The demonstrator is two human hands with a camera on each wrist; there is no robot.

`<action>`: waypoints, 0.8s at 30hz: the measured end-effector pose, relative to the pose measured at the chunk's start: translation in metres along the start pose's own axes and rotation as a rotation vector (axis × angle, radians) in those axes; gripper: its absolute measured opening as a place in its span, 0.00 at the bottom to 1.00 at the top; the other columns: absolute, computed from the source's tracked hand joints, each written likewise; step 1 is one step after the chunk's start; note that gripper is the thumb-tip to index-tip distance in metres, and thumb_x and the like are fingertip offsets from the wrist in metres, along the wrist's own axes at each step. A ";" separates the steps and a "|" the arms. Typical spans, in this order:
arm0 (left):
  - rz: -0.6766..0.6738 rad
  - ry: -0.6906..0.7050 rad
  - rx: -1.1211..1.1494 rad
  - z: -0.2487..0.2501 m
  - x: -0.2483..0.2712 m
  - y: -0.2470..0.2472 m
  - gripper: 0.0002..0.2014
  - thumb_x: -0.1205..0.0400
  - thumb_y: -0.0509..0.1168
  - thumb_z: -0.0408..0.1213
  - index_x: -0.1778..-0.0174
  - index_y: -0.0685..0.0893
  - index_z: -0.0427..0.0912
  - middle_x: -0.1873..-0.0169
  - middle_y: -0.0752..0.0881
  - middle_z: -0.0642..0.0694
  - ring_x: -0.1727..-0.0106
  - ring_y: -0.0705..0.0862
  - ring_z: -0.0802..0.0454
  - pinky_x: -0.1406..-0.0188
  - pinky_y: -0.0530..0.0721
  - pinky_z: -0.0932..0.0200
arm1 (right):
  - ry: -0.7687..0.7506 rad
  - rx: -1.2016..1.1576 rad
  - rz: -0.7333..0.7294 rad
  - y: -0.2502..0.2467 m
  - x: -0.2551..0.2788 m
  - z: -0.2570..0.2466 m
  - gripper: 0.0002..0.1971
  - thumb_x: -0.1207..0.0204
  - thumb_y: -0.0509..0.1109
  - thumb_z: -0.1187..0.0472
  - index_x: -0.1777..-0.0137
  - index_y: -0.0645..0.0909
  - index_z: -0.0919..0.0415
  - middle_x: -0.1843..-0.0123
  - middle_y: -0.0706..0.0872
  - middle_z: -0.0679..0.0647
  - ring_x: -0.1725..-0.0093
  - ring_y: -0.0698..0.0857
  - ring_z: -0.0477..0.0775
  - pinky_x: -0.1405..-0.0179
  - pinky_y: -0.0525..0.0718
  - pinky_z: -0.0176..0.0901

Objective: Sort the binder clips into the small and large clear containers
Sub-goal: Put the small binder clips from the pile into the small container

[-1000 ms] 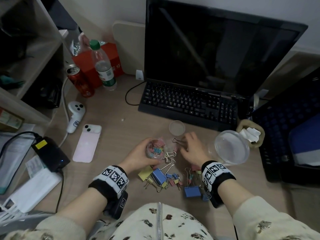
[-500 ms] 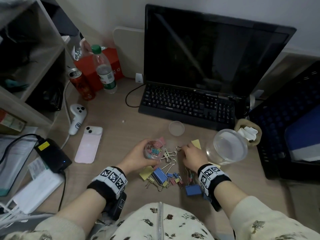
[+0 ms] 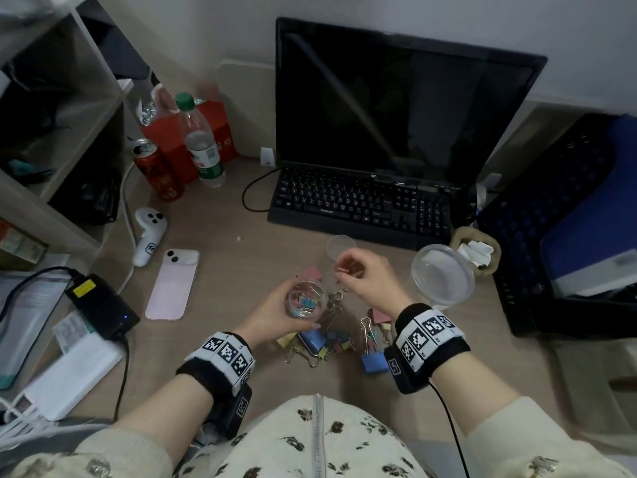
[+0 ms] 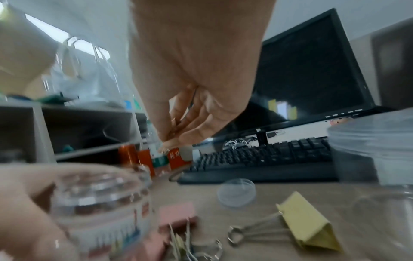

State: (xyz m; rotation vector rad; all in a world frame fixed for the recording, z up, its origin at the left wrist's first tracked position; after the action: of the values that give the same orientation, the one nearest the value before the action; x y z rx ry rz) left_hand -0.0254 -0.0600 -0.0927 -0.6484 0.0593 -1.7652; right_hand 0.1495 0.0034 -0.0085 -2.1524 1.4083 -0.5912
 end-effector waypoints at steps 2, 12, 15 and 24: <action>-0.017 0.004 0.002 0.001 0.002 0.007 0.41 0.49 0.83 0.61 0.40 0.74 0.69 0.41 0.84 0.60 0.39 0.85 0.61 0.34 0.83 0.49 | -0.020 -0.095 -0.038 0.002 0.005 -0.015 0.07 0.25 0.75 0.62 0.50 0.83 0.52 0.55 0.86 0.42 0.56 0.85 0.39 0.55 0.81 0.27; -0.024 -0.009 0.033 -0.002 0.005 0.004 0.48 0.46 0.85 0.54 0.30 0.73 0.58 0.39 0.83 0.59 0.39 0.84 0.58 0.33 0.83 0.48 | 0.061 0.154 -0.045 0.014 0.034 0.035 0.14 0.25 0.68 0.67 0.41 0.82 0.54 0.41 0.79 0.48 0.42 0.80 0.46 0.37 0.81 0.45; 0.009 -0.021 0.027 -0.006 0.006 -0.001 0.45 0.41 0.86 0.46 0.29 0.72 0.57 0.39 0.82 0.59 0.39 0.83 0.58 0.33 0.83 0.50 | 0.141 0.478 -0.353 0.040 0.050 0.060 0.22 0.28 0.71 0.60 0.33 0.77 0.51 0.34 0.76 0.49 0.35 0.75 0.51 0.33 0.77 0.55; 0.007 -0.013 0.035 -0.007 0.010 -0.001 0.45 0.39 0.86 0.42 0.27 0.72 0.50 0.40 0.81 0.57 0.40 0.82 0.59 0.34 0.82 0.57 | 0.122 0.652 -0.410 0.072 0.068 0.064 0.22 0.26 0.69 0.58 0.32 0.73 0.55 0.35 0.74 0.53 0.39 0.79 0.59 0.55 0.75 0.46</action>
State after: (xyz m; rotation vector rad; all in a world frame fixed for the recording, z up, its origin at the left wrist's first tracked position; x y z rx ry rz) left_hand -0.0307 -0.0713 -0.0946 -0.6338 0.0211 -1.7510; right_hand 0.1621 -0.0732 -0.0973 -1.8714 0.6712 -1.1641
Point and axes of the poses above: each hand's wrist, its own x-axis away from the middle knuckle, its own y-axis out of the palm, z = x × y, the point moved 7 cm from there along -x, towards the middle knuckle
